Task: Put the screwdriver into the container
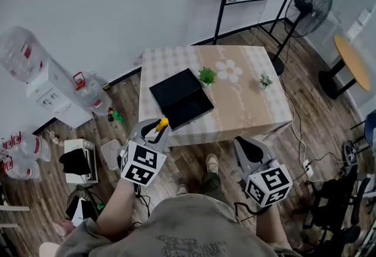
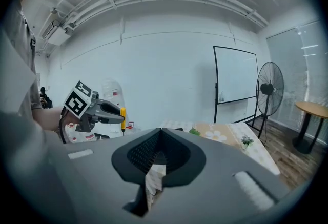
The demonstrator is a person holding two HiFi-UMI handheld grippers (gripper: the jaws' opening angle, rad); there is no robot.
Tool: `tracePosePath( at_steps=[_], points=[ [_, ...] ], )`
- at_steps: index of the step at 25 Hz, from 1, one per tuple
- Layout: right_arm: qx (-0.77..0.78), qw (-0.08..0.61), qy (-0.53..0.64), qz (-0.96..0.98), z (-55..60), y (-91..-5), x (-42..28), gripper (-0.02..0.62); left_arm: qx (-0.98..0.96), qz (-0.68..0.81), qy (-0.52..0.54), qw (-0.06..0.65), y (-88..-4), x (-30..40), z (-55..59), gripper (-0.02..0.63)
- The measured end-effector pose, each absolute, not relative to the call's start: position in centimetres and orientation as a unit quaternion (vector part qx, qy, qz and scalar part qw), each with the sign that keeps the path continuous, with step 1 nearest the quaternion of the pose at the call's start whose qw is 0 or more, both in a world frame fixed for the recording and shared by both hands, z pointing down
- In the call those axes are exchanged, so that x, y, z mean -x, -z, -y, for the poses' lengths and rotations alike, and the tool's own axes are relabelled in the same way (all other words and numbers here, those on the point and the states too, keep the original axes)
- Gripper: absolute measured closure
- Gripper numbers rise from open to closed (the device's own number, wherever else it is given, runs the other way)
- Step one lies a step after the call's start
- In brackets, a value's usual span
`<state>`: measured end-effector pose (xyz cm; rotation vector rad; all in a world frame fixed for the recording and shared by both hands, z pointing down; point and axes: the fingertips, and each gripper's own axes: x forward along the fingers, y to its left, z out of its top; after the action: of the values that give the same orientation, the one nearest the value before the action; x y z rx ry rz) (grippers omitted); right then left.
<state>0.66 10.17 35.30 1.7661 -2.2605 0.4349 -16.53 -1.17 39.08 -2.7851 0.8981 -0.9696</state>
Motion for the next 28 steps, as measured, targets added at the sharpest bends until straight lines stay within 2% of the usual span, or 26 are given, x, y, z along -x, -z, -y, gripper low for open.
tracePosePath(
  at_steps=[16,28],
  points=[
    [-0.505,0.162,-0.188,0.827,4.1,-40.4,-9.5,0.568,0.848,-0.357,0.391,-0.025,-46.0,9.5,11.5,0.520],
    [-0.415,0.191,-0.211,0.864,11.0,-44.9,-12.5,0.568,0.798,-0.373,0.470,-0.049,-52.9,5.2,15.7,0.520]
  ],
)
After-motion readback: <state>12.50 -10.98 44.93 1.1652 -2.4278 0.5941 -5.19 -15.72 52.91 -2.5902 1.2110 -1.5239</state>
